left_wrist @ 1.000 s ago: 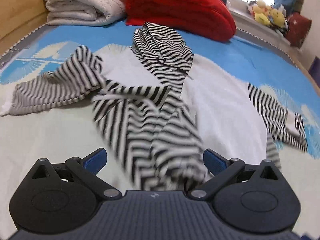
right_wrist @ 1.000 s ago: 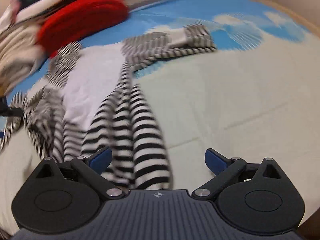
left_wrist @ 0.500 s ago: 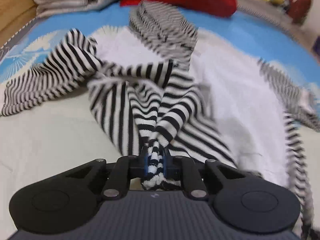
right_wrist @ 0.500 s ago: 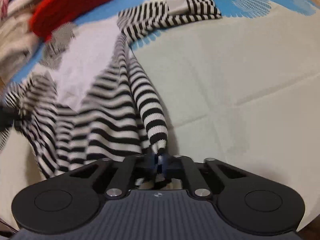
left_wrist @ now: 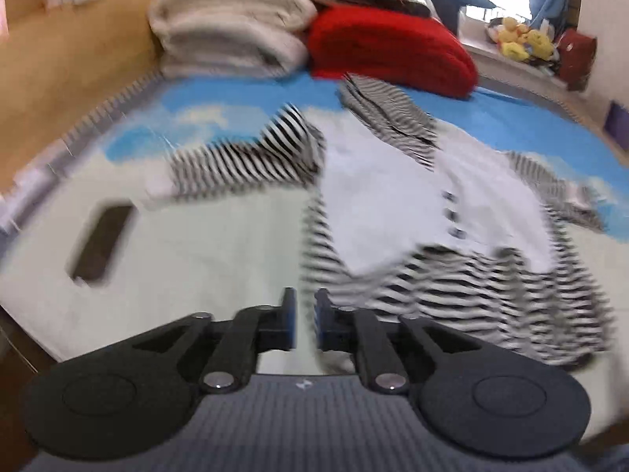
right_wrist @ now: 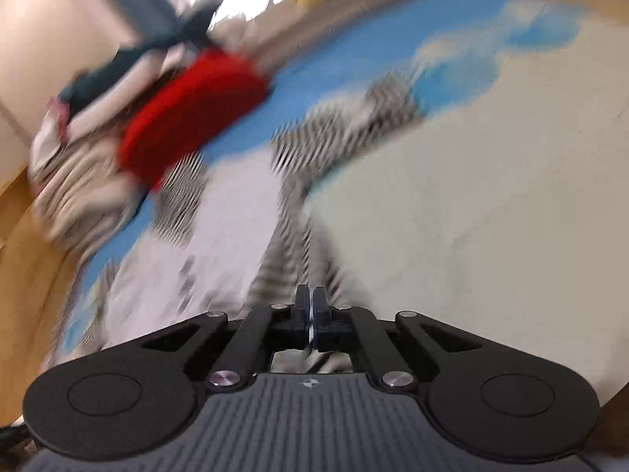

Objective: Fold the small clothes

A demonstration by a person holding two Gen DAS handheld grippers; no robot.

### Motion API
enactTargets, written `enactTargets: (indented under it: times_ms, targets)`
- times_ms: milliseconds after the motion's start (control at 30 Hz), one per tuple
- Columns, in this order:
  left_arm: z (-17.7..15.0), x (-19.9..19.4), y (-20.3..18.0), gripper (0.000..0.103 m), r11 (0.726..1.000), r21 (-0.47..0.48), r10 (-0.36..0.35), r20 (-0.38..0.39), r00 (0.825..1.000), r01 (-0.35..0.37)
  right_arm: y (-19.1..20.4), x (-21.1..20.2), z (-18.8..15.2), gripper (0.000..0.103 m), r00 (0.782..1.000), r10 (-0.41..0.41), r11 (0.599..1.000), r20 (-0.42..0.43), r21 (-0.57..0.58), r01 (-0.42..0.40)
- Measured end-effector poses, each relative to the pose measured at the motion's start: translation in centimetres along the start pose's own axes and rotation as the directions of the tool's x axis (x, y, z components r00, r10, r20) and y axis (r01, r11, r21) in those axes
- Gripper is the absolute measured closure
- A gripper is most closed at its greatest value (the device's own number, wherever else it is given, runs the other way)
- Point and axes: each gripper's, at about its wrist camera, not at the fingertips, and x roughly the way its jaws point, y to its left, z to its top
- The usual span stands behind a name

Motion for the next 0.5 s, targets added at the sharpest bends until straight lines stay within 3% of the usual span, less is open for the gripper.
enactTargets:
  times_ms: [67, 133, 167, 233, 267, 367, 500]
  targets:
    - [-0.3, 0.9, -0.7, 0.045, 0.999, 0.032, 0.018, -0.020, 1.000, -0.017, -0.2, 0.3, 0.5, 0.096, 0.997, -0.070, 0.997, 0.035, -0.015, 0.071]
    - [-1.3, 1.8, -1.6, 0.031, 0.999, 0.051, 0.018, -0.048, 0.999, -0.016, -0.7, 0.7, 0.6, 0.086, 0.997, -0.071, 0.997, -0.002, 0.004, 0.071]
    - [-2.2, 2.3, -2.1, 0.029, 0.998, 0.065, 0.016, -0.060, 0.998, -0.012, -0.9, 0.8, 0.5, 0.081, 0.998, -0.051, 0.999, -0.033, 0.014, 0.052]
    - [-4.3, 2.8, -3.0, 0.029, 0.996, 0.081, 0.038, -0.058, 0.998, -0.033, -1.0, 1.1, -0.1, 0.056, 0.994, -0.014, 1.000, -0.107, 0.018, 0.016]
    - [-5.6, 3.0, -3.4, 0.029, 0.994, 0.104, 0.048, -0.054, 0.997, -0.042, -0.9, 1.3, -0.4, 0.051, 0.989, -0.019, 1.000, -0.146, 0.001, 0.020]
    - [-8.2, 4.4, -4.9, 0.029, 0.981, 0.190, 0.044, -0.087, 0.995, -0.027, -0.4, 1.8, -1.4, 0.042, 0.975, -0.084, 0.994, -0.206, -0.089, 0.067]
    - [-10.0, 7.7, -7.5, 0.028, 0.949, 0.316, 0.069, -0.148, 0.987, -0.018, 1.3, 2.6, -3.4, 0.037, 0.945, -0.125, 0.956, -0.302, -0.293, 0.033]
